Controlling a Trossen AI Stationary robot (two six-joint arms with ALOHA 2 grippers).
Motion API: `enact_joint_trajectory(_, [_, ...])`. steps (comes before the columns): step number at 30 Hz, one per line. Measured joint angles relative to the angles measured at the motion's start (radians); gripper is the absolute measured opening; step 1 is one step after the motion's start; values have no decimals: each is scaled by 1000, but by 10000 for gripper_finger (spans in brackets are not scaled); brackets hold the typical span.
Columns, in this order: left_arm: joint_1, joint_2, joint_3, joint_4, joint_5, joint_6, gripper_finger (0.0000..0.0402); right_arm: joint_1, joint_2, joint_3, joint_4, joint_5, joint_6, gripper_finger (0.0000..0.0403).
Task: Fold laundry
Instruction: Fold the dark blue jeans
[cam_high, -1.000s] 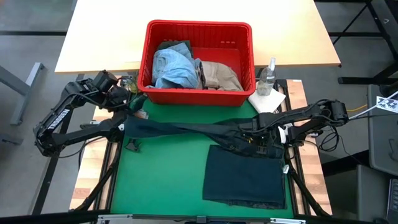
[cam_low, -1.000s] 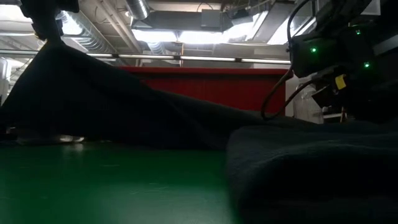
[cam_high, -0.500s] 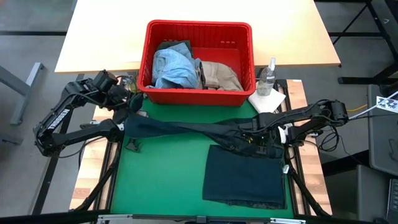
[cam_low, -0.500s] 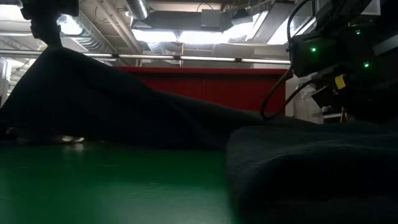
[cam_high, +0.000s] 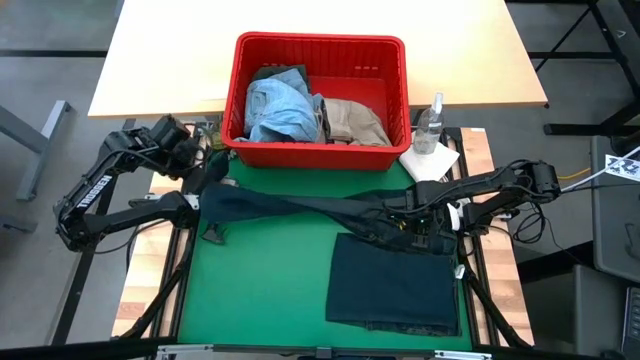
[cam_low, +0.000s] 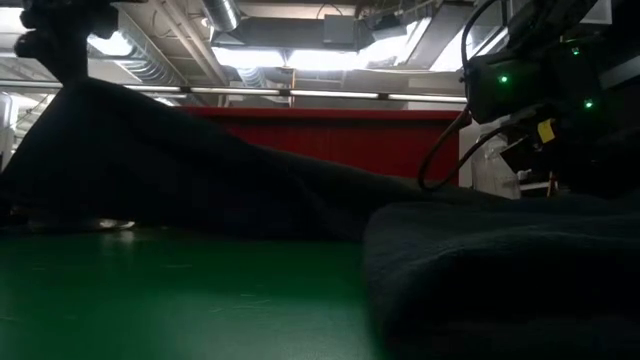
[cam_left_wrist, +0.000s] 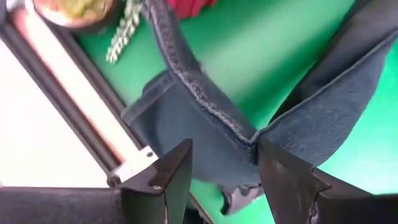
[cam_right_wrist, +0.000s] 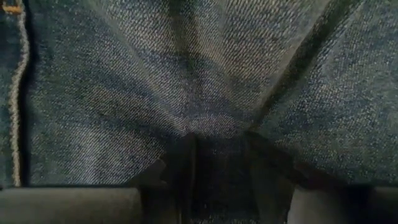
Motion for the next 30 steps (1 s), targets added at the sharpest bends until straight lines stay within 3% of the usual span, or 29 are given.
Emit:
enact_joint_trajectory(5, [0, -5, 0, -14, 7, -106, 172, 0, 0, 0, 0, 0, 0, 136])
enact_joint_trajectory(15, [0, -10, 0, 117, 6, -292, 172, 0, 0, 0, 1, 0, 0, 136])
enact_joint_trajectory(23, [0, -3, 0, 263, -4, -366, 172, 0, 0, 0, 2, 5, 0, 136])
enact_joint_trajectory(30, [0, 80, 0, 294, -45, -356, 172, 0, 0, 0, 2, 9, 0, 136])
